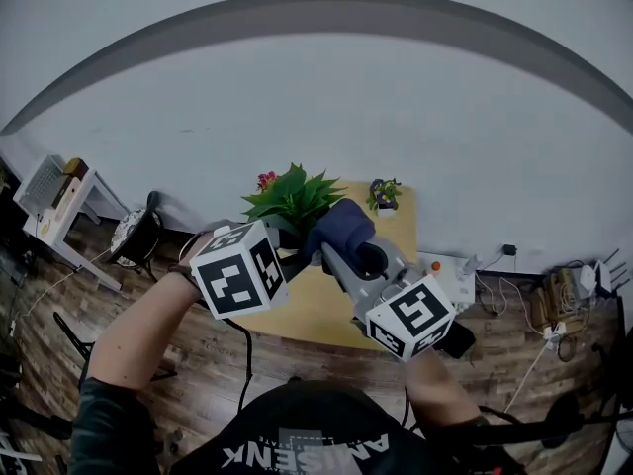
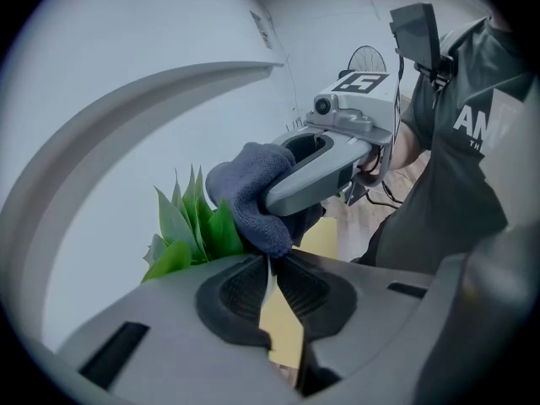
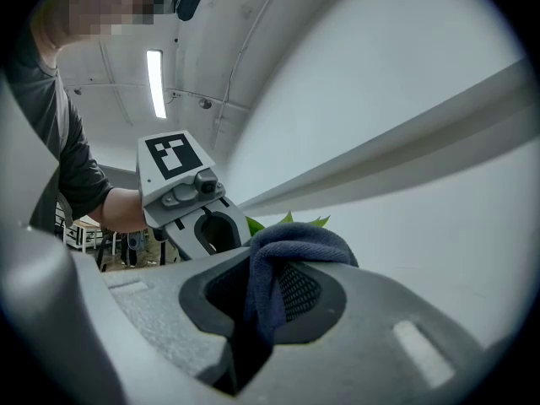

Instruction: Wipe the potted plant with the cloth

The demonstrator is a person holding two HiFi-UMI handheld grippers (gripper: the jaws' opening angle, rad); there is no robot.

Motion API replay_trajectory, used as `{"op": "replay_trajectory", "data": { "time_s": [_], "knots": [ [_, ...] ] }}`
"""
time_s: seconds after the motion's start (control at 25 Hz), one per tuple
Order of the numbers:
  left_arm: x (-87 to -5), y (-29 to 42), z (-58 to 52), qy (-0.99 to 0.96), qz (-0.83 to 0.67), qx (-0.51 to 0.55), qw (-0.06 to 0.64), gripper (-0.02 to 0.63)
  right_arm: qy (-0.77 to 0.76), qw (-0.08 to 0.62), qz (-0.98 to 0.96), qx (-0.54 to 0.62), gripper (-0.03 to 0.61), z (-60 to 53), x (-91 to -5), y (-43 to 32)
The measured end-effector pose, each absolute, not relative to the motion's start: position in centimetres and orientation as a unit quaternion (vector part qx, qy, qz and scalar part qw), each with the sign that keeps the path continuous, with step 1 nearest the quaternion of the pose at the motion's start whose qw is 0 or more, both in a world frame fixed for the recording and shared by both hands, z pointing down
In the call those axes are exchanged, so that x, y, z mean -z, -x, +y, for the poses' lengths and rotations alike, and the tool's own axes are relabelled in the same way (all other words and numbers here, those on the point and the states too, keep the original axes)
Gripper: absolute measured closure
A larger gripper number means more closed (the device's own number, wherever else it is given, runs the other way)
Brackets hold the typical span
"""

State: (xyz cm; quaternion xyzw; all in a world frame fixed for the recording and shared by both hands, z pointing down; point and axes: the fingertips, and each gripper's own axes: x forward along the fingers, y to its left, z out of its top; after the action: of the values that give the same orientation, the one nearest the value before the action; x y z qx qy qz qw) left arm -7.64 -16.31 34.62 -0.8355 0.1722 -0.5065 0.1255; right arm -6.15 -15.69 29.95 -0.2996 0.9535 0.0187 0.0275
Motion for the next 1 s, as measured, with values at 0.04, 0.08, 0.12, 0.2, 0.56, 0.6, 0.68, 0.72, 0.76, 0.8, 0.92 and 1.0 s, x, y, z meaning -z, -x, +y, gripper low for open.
{"op": "replay_trajectory", "data": {
  "time_s": [0.04,0.08,0.12,0.2,0.56,0.6,0.68,0.72,0.76,0.8,0.92,1.0],
  "knots": [
    [-34.6,7.7,-16.3,0.838,0.170,0.504,0.122,0.580,0.300,0.028,0.954,-0.017,0.526,-15.7,-30.1,6.1],
    [-34.5,7.7,-16.3,0.839,0.169,0.502,0.120,0.581,0.300,0.027,0.953,-0.015,0.526,-15.8,-30.3,6.0],
    [-34.5,7.8,-16.3,0.841,0.169,0.500,0.119,0.581,0.301,0.026,0.953,-0.011,0.526,-15.8,-30.7,5.9],
    [-34.4,7.8,-16.1,0.843,0.166,0.498,0.118,0.583,0.304,0.023,0.952,0.000,0.526,-16.0,-31.6,5.6],
    [-34.2,8.4,-15.6,0.846,0.149,0.497,0.123,0.584,0.308,-0.017,0.950,0.048,0.526,-16.4,-37.2,5.1],
    [-34.3,8.5,-15.6,0.844,0.144,0.501,0.127,0.584,0.308,-0.021,0.950,0.050,0.526,-16.6,-37.7,5.2],
    [-34.5,8.6,-15.7,0.844,0.137,0.502,0.132,0.584,0.310,-0.027,0.948,0.060,0.526,-16.9,-38.9,5.1],
    [-34.5,8.7,-15.7,0.845,0.134,0.501,0.133,0.584,0.312,-0.032,0.947,0.067,0.526,-17.1,-39.5,5.0],
    [-34.5,8.8,-15.7,0.846,0.130,0.499,0.134,0.584,0.314,-0.038,0.946,0.074,0.526,-17.2,-40.1,5.0],
    [-34.5,9.0,-15.6,0.848,0.125,0.498,0.135,0.584,0.316,-0.043,0.945,0.079,0.526,-17.2,-40.6,4.9],
    [-34.7,10.3,-15.0,0.845,0.108,0.502,0.151,0.584,0.328,-0.051,0.940,0.082,0.526,-17.2,-40.8,5.1],
    [-34.8,11.0,-14.6,0.843,0.099,0.503,0.164,0.584,0.339,-0.039,0.937,0.074,0.526,-17.3,-39.5,5.2]
  ]
}}
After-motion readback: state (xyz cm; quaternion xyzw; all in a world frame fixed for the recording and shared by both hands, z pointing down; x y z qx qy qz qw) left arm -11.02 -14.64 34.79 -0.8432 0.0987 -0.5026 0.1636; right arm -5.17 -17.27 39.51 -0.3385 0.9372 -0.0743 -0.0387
